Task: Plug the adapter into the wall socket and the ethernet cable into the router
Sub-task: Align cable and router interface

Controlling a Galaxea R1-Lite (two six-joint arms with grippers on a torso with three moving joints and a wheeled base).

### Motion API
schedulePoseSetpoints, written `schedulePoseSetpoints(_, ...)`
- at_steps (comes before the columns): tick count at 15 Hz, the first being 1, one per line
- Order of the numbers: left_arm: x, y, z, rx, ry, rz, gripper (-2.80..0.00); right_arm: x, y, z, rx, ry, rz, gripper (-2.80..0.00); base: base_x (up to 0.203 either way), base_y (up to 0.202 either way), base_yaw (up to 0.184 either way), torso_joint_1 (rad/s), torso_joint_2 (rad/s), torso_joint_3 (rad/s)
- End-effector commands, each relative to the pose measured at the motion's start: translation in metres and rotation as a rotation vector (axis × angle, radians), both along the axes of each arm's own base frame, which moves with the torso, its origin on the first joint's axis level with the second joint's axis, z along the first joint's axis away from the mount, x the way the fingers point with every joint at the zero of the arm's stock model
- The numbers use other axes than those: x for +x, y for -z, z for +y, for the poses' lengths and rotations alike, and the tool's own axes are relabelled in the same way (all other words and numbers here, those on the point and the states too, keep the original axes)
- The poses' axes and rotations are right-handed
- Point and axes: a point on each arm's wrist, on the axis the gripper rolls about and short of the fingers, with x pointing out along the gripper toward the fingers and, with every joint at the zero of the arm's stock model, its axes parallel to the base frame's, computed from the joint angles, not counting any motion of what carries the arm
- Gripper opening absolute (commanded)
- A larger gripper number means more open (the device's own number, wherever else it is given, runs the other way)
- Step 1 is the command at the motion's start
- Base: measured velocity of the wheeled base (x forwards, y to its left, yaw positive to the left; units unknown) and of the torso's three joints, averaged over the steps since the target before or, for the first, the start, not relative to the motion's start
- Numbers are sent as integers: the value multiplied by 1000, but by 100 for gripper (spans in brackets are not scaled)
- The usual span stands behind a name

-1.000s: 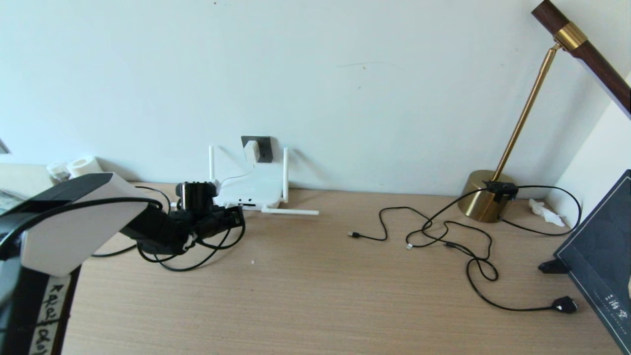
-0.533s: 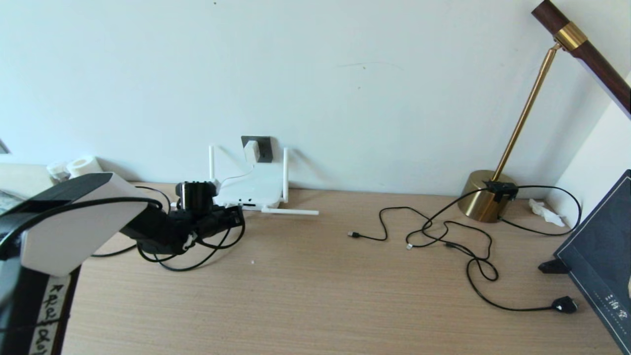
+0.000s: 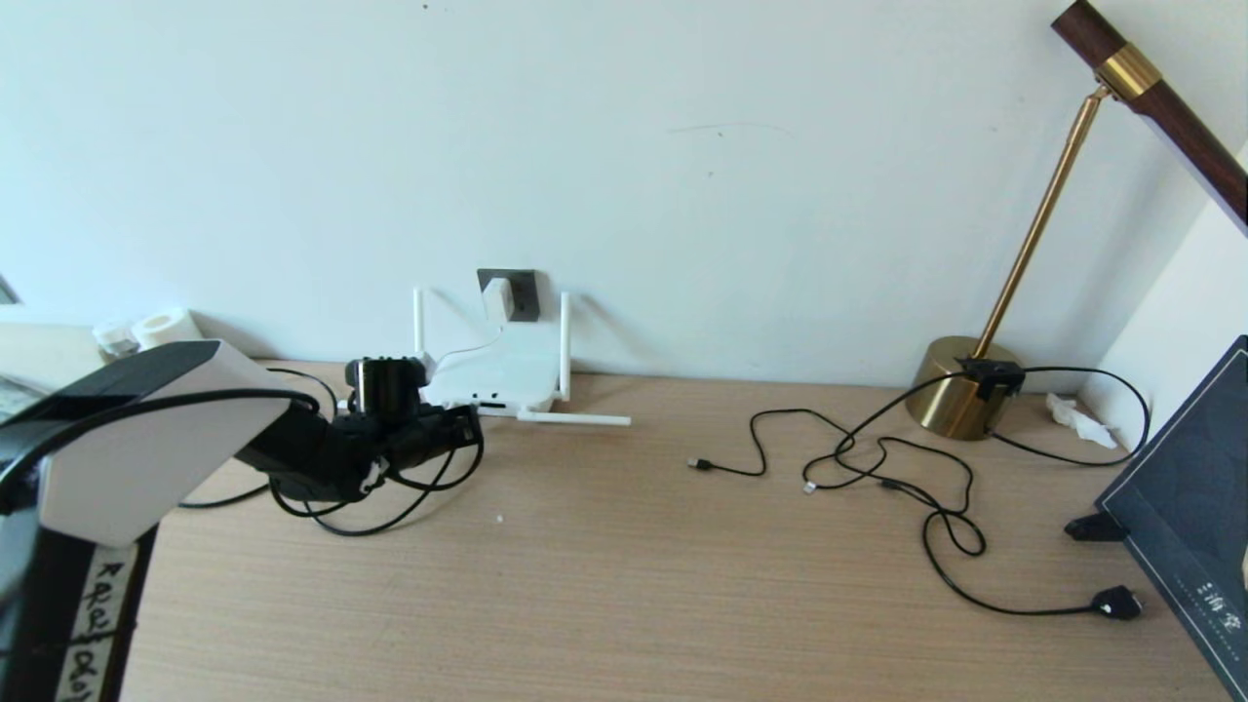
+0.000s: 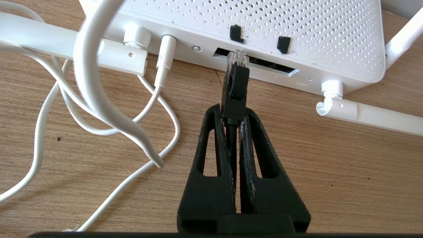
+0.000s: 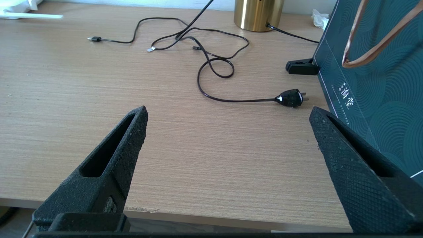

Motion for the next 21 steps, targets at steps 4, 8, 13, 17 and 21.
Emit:
schedulePoseSetpoints(4, 1, 2, 0, -1, 0, 2, -280, 0, 0, 0, 0, 0, 1, 0, 0, 0, 0, 0, 0, 0)
schedulePoseSetpoints(8, 1, 4, 0, -1, 0, 5, -280, 0, 0, 0, 0, 0, 1, 0, 0, 0, 0, 0, 0, 0)
schedulePoseSetpoints(13, 2, 5, 0, -2, 1, 7, -280, 0, 0, 0, 0, -1, 1, 0, 0, 0, 0, 0, 0, 0)
schedulePoseSetpoints(17, 2, 4, 0, -2, 1, 4, -280, 0, 0, 0, 0, 0, 0, 0, 0, 0, 0, 0, 0, 0)
schedulePoseSetpoints(21, 2, 3, 0, -2, 0, 0, -280, 0, 0, 0, 0, -1, 0, 0, 0, 0, 0, 0, 0, 0)
